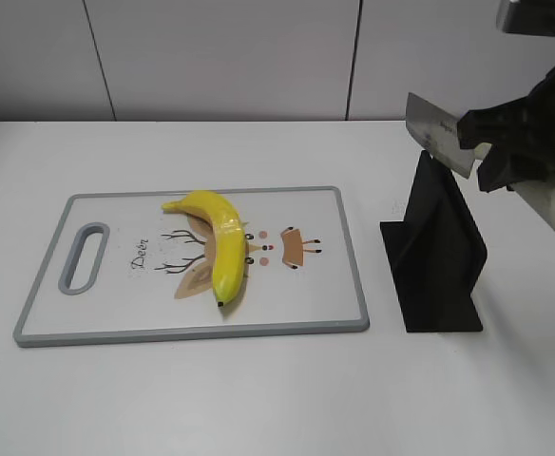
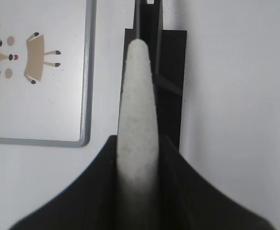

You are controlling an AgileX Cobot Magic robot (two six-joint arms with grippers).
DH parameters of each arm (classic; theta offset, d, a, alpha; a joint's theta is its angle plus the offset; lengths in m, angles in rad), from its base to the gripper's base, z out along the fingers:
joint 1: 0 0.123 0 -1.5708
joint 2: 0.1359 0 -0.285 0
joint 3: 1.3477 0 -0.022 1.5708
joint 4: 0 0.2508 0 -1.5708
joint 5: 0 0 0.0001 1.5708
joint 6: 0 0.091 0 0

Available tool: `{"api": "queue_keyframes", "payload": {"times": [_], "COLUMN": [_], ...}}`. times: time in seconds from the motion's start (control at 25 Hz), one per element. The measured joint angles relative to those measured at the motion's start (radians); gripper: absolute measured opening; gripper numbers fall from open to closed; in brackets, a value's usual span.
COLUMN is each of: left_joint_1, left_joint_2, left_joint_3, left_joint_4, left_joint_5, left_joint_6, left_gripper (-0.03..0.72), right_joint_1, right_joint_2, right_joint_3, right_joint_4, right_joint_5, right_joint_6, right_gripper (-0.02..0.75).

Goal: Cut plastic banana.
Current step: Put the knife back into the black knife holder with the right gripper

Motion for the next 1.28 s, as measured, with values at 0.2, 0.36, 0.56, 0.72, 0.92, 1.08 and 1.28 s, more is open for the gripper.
{"api": "queue_keyframes", "payload": {"times": [0.2,0.36,0.56,0.72,0.92,1.08,1.28], "left_joint_1": [0.000,0.000,0.000,0.000,0.000,0.000,0.000], "left_joint_2": [0.000,0.000,0.000,0.000,0.000,0.000,0.000], "left_joint_3": [0.000,0.000,0.000,0.000,0.000,0.000,0.000], "left_joint_4": [0.000,0.000,0.000,0.000,0.000,0.000,0.000], "left_joint_5": [0.000,0.000,0.000,0.000,0.000,0.000,0.000], "left_joint_6": [0.000,0.000,0.000,0.000,0.000,0.000,0.000], "left_gripper": [0.532,0.531,0.531,0.531,0.526,0.523,0.513], "right_joint_1": [0.000,0.000,0.000,0.000,0.000,0.000,0.000], "right_joint_2": [0.026,-0.002,-0.079,-0.073,-0.014,0.029,0.045], "right_joint_3": [0.000,0.001,0.002,0.002,0.002,0.002,0.002], "right_joint_4": [-0.019,-0.023,-0.032,-0.040,-0.039,-0.025,-0.027], "right_joint_5": [-0.014,-0.054,-0.084,-0.063,0.008,0.020,0.023], "right_joint_6": [0.000,0.030,0.057,0.060,0.062,0.050,0.047], "right_gripper": [0.169,0.169,0.169,0.169,0.169,0.169,0.169]}}
